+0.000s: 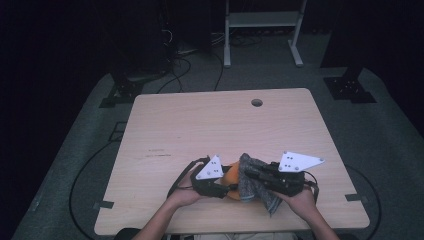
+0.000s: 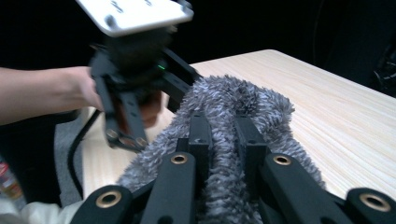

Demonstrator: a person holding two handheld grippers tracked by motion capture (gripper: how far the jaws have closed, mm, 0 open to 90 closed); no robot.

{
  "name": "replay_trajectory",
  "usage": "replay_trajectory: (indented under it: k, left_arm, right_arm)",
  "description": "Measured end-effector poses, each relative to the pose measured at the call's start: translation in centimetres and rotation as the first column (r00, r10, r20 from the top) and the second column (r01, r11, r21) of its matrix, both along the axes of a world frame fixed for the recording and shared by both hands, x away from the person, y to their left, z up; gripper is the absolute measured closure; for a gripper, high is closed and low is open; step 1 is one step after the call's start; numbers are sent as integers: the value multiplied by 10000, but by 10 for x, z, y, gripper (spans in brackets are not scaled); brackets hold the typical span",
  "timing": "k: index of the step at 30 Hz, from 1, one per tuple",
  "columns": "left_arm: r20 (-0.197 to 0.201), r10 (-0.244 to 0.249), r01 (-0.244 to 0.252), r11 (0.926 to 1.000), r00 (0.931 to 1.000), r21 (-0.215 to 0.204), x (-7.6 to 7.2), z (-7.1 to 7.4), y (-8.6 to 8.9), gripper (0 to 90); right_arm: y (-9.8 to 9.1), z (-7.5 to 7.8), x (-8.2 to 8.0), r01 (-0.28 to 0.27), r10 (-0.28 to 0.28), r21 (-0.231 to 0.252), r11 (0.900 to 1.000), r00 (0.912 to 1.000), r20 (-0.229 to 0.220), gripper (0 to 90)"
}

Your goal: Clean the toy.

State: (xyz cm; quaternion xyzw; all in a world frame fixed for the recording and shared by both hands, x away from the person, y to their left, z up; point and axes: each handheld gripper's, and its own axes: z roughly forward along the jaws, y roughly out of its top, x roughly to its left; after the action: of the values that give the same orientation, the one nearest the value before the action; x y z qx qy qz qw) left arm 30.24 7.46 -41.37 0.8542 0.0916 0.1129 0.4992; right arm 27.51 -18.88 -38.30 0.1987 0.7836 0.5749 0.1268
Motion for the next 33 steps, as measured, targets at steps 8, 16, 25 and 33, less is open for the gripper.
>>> replay_trajectory:
  k: [8, 16, 25, 33]
  left_arm:
    - [-307, 306, -301, 9994, 9991, 176, 7, 3, 11, 455]
    - [-536, 560, -551, 9983, 9970, 174, 8, -5, 5, 436]
    - [-627, 862, -860, 9963, 9943, 50, 11, -7, -4, 420]
    - [-551, 742, -741, 9972, 9957, 44, 6, -10, -11, 409]
  right_arm:
    - [-14, -15, 13, 425, -433, -117, 9990, 9958, -810, 794]
    - [3, -16, 14, 368, -390, -499, 9981, 9983, -437, 796]
    - [-12, -12, 5, 732, -742, -312, 9968, 9967, -325, 795]
    - [0, -18, 13, 774, -810, -955, 9924, 9961, -347, 798]
